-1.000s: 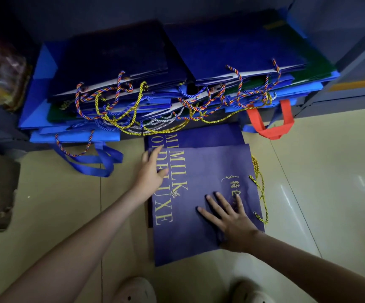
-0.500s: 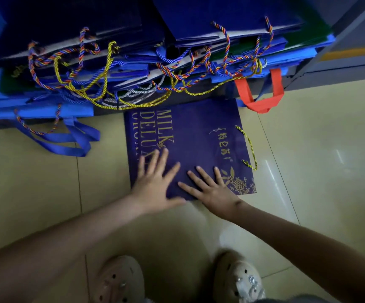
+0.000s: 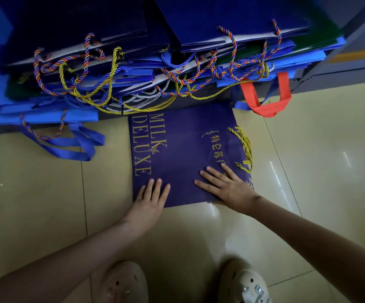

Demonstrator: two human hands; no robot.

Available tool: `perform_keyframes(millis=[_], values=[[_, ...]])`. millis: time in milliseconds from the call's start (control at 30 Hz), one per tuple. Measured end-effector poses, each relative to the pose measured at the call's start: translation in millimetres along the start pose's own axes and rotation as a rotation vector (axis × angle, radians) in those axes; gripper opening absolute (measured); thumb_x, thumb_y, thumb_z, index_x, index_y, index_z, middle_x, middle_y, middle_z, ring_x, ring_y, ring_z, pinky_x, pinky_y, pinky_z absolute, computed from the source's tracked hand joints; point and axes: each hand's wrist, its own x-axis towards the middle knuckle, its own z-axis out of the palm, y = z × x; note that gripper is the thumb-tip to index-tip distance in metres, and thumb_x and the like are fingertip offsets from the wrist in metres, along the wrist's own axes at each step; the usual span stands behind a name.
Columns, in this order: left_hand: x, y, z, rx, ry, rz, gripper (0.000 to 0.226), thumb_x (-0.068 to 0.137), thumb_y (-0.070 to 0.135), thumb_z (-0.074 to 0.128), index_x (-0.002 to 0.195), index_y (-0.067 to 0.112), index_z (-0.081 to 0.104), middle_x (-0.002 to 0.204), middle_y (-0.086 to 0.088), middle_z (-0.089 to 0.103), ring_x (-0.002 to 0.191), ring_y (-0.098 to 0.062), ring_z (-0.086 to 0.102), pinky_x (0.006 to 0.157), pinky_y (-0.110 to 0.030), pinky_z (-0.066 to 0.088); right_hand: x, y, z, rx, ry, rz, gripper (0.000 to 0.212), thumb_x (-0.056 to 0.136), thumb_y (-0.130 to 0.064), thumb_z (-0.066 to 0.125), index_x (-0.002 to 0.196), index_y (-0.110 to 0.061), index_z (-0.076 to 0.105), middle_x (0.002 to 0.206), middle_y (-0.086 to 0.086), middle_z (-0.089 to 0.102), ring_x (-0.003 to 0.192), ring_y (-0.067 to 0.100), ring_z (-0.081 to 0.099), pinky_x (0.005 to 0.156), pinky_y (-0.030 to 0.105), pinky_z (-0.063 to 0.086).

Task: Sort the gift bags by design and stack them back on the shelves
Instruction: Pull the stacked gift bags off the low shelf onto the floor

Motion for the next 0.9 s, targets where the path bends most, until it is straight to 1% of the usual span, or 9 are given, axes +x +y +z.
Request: perform_keyframes(millis=[100, 133, 200, 267, 400, 500, 633, 733, 900], values=[[-4, -15, 9, 0.149, -0.033, 0.036, 0.053, 0.099, 0.012, 0.024, 0.145, 0.004, -0.002, 0.15, -0.029, 0.01, 0.138, -0.045, 0.023, 0.105, -0.047, 0.036, 11, -2, -3, 0.042, -0.054, -0.012, 0.1, 0.072, -0.059, 0.07, 0.15, -0.023, 0.018, 0.147, 0.003, 0.044, 0.134, 0.027, 0.042, 0.107, 0.052, 0.03], [-2, -18, 7, 0.138, -0.044, 0.033, 0.059, 0.101, 0.023, 0.034, 0.144, 0.005, -0.004, 0.152, -0.026, 0.012, 0.139, -0.041, 0.024, 0.107, -0.044, 0.035, 12, -1, -6, 0.061, -0.063, -0.014, 0.102, 0.07, -0.06, 0.073, 0.149, -0.023, 0.019, 0.149, 0.003, 0.041, 0.136, 0.027, 0.04, 0.109, 0.052, 0.027], [1, -25, -6, 0.071, -0.064, 0.04, 0.078, 0.089, 0.046, 0.058, 0.145, 0.006, 0.022, 0.148, -0.017, 0.037, 0.131, -0.031, 0.045, 0.102, -0.04, 0.041, 12, 5, -12, 0.117, -0.093, -0.025, 0.107, 0.078, -0.06, 0.065, 0.152, -0.024, -0.003, 0.158, 0.0, 0.014, 0.145, 0.024, 0.015, 0.116, 0.05, 0.006], [8, -35, -24, -0.037, 0.161, 0.091, 0.072, 0.079, 0.051, 0.065, 0.133, 0.006, 0.053, 0.135, -0.013, 0.054, 0.118, -0.025, 0.058, 0.098, -0.039, 0.047, 11, 9, -24, 0.194, -0.156, -0.022, 0.098, 0.088, -0.059, 0.05, 0.143, -0.033, -0.026, 0.155, -0.007, -0.014, 0.143, 0.017, -0.014, 0.117, 0.046, -0.008], [31, -74, -97, 0.062, 0.607, 0.02, 0.053, 0.088, 0.025, 0.048, 0.136, 0.003, 0.048, 0.147, -0.016, 0.039, 0.135, -0.029, 0.036, 0.112, -0.044, 0.028, 30, 22, -73, 0.21, 0.192, 0.033, 0.077, 0.086, -0.046, 0.041, 0.153, -0.027, 0.009, 0.153, 0.002, 0.033, 0.141, 0.023, 0.028, 0.112, 0.046, 0.025], [42, -114, -149, 0.189, 0.768, -0.189, 0.061, 0.083, 0.019, 0.059, 0.139, 0.003, 0.042, 0.148, -0.023, 0.029, 0.137, -0.037, 0.026, 0.115, -0.05, 0.019, 56, 32, -124, 0.207, 0.442, 0.104, 0.071, 0.083, -0.029, 0.041, 0.15, -0.019, 0.022, 0.15, 0.004, 0.037, 0.138, 0.023, 0.03, 0.11, 0.041, 0.021], [48, -167, -179, 0.177, 0.658, -0.448, 0.075, 0.086, 0.047, 0.045, 0.146, 0.007, 0.025, 0.15, -0.028, 0.025, 0.139, -0.042, 0.021, 0.114, -0.053, 0.012, 84, 34, -183, 0.186, 0.61, 0.141, 0.07, 0.078, -0.021, 0.037, 0.148, -0.016, 0.029, 0.148, 0.007, 0.038, 0.135, 0.024, 0.032, 0.108, 0.041, 0.021], [52, -183, -187, 0.024, 0.488, -0.526, 0.087, 0.09, 0.061, 0.039, 0.151, 0.008, 0.008, 0.145, -0.022, 0.037, 0.133, -0.038, 0.034, 0.11, -0.047, 0.025, 98, 34, -204, 0.164, 0.678, 0.167, 0.071, 0.077, -0.019, 0.039, 0.147, -0.016, 0.028, 0.147, 0.009, 0.04, 0.134, 0.025, 0.033, 0.107, 0.042, 0.02], [53, -183, -197, 0.066, 0.434, -0.537, 0.089, 0.09, 0.065, 0.038, 0.151, 0.007, 0.012, 0.13, -0.01, 0.041, 0.118, -0.026, 0.039, 0.102, -0.037, 0.026, 104, 33, -212, 0.163, 0.672, 0.235, 0.08, 0.072, -0.014, 0.056, 0.147, -0.016, 0.03, 0.147, 0.012, 0.04, 0.132, 0.027, 0.032, 0.106, 0.042, 0.019]])
